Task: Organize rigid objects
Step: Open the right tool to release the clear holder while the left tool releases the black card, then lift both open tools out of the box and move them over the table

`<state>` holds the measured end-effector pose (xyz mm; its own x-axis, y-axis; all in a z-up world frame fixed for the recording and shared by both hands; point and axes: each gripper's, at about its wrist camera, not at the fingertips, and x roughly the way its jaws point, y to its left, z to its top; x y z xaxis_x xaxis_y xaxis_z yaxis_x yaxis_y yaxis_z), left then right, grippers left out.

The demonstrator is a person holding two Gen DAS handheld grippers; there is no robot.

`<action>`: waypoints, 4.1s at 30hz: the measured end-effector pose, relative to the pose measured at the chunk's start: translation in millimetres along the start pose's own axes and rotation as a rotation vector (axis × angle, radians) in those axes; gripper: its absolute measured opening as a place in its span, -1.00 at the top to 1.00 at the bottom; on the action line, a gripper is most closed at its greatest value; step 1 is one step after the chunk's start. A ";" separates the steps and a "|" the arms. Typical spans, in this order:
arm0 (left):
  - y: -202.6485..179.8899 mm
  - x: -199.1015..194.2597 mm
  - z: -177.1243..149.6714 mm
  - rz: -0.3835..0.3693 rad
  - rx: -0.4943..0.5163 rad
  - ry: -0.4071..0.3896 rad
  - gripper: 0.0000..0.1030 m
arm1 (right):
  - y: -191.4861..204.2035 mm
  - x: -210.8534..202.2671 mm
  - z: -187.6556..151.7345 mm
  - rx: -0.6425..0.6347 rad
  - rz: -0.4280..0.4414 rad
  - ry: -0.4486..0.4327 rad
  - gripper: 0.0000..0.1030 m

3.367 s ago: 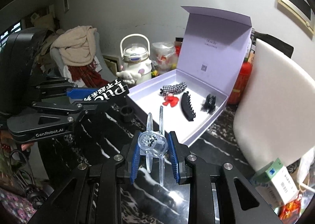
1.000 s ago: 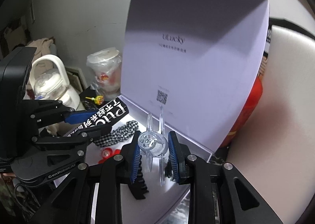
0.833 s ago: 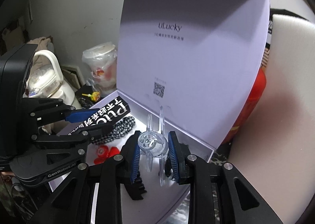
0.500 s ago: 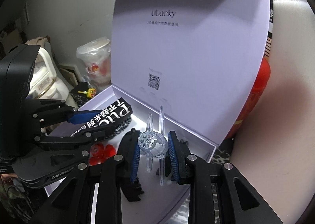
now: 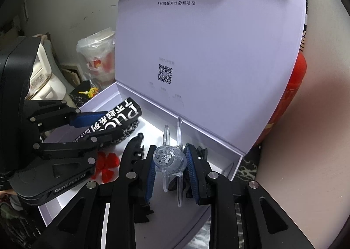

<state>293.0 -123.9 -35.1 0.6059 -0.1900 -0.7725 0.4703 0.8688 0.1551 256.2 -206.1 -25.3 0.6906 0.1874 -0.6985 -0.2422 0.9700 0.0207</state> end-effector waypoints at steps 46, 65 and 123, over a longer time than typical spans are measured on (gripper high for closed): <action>13.2 -63.4 -10.5 0.099 -0.042 -0.069 0.46 | 11.7 -46.8 -2.7 -0.023 -0.039 -0.009 0.03; 10.8 -119.4 -16.7 0.130 -0.043 -0.143 0.46 | 28.8 -102.3 -6.7 -0.052 -0.058 -0.079 0.02; -12.5 -207.7 -188.3 0.118 -0.204 -0.140 0.46 | 117.3 -174.1 -157.8 -0.068 0.030 -0.089 -0.32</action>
<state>40.5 -9.2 7.4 0.7383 -0.1314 -0.6615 0.2608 0.9602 0.1004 0.1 -149.3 -14.1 0.7395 0.2322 -0.6319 -0.3071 0.9516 -0.0097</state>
